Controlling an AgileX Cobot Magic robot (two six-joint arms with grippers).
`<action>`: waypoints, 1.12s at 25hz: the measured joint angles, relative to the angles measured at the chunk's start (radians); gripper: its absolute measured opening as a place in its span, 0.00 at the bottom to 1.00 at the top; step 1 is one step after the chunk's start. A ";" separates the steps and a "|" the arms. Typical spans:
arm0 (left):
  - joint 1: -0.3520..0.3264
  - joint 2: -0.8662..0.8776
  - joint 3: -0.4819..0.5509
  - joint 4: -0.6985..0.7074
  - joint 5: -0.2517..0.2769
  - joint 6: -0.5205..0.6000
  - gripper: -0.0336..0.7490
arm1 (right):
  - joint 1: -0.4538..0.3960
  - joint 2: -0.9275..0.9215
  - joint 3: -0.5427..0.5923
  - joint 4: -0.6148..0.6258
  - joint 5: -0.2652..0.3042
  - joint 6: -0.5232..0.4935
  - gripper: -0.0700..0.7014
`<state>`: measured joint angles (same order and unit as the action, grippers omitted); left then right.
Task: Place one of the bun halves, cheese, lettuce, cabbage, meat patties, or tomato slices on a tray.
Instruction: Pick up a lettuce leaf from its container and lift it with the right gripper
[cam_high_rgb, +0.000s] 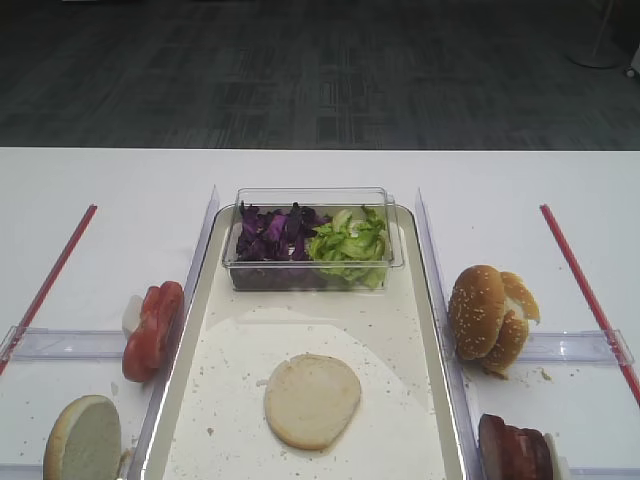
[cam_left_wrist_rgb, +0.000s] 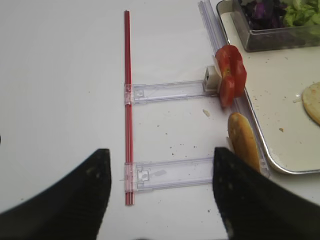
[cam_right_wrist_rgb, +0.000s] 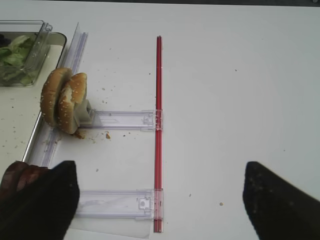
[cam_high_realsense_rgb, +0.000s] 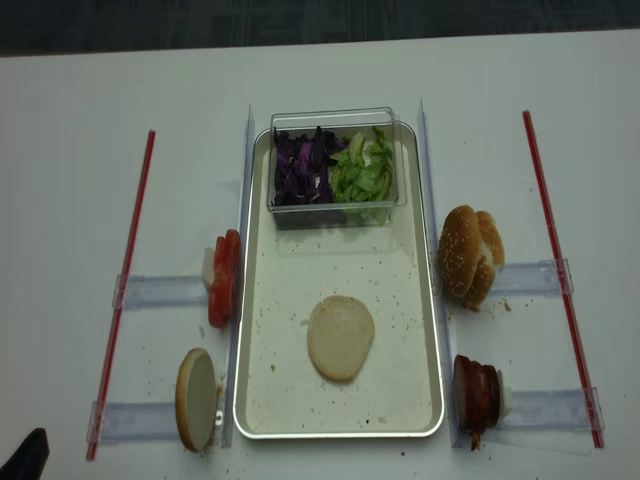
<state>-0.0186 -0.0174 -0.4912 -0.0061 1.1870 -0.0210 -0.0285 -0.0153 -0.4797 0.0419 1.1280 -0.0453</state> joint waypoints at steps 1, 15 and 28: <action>0.000 0.000 0.000 0.000 0.000 0.000 0.57 | 0.000 0.000 0.000 0.000 0.000 0.000 0.97; 0.000 0.000 0.000 0.000 0.000 0.000 0.57 | 0.000 0.093 -0.043 -0.008 -0.016 0.002 0.97; 0.000 0.000 0.000 0.000 0.000 0.000 0.57 | 0.000 0.491 -0.224 0.016 -0.220 0.002 0.97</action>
<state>-0.0186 -0.0174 -0.4912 -0.0061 1.1870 -0.0210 -0.0285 0.4755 -0.7035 0.0582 0.9076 -0.0435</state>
